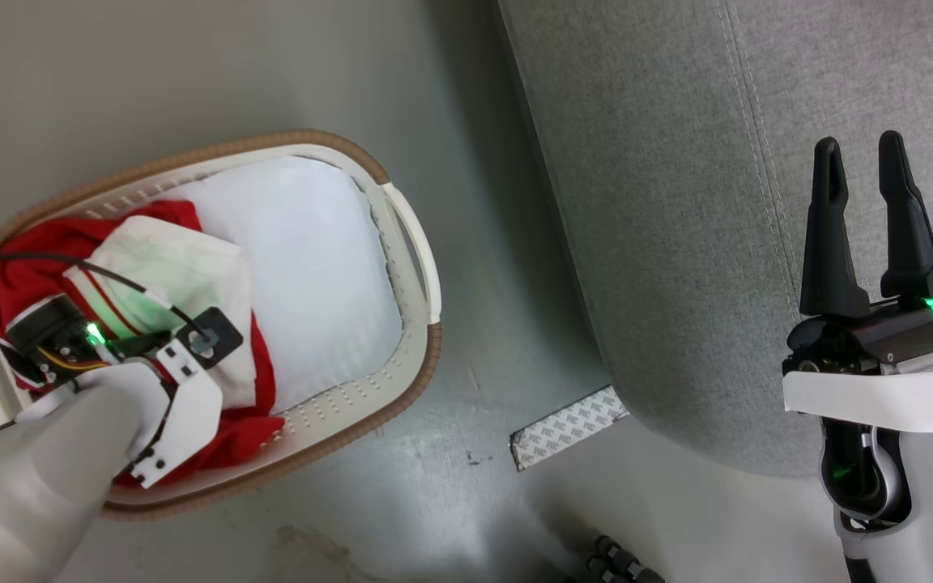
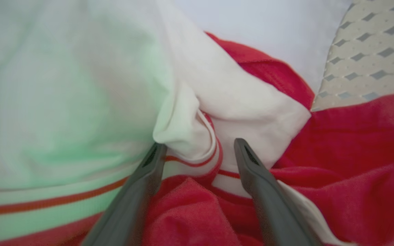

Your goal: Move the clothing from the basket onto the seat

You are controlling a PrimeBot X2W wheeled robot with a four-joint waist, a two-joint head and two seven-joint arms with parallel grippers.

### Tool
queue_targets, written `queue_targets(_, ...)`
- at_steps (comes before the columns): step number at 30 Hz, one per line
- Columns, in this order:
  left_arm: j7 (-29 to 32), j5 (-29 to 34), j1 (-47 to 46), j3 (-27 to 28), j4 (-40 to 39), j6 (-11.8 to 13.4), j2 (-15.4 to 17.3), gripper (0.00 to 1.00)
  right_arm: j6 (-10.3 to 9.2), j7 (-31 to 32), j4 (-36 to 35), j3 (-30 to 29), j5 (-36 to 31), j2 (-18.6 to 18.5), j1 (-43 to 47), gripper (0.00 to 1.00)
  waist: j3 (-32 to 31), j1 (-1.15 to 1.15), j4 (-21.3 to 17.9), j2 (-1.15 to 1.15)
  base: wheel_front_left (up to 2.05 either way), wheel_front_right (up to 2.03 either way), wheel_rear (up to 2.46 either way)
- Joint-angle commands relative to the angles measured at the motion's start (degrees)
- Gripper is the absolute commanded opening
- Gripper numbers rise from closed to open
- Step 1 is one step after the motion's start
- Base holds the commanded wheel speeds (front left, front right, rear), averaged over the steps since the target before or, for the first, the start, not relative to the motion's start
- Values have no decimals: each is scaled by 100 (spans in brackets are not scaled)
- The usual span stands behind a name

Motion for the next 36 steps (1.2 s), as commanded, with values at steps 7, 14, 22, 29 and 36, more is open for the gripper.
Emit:
queue_targets(7, -50, -330, -190, -265, 214, 13, 15, 0, -13, -17, -19, -12, 150, 18, -49, 100, 191, -1, -71, 0, 0, 0, 0)
queue_targets(14, -283, -616, -224, -356, 353, 13, -131, 0, -13, -17, 85, -64, 73, 18, -87, 100, 9, -1, 50, 0, 0, 0, 0)
queue_targets(22, -803, -1029, 92, -189, 583, 27, -702, 0, -13, -17, 206, -171, -241, 13, 50, 100, -763, -1, 328, 0, 0, 0, 0)
queue_targets(29, -1438, -1369, 460, 6, 782, 39, -1261, 0, -13, -17, 377, -293, -613, -5, 285, 100, -1804, -1, 649, 0, 0, 0, 0)
queue_targets(36, -2009, -1790, 778, 347, 891, 94, -1655, 0, -13, -16, 562, -304, -636, -275, 602, 100, -2777, -1, 985, 0, 0, 0, 0)
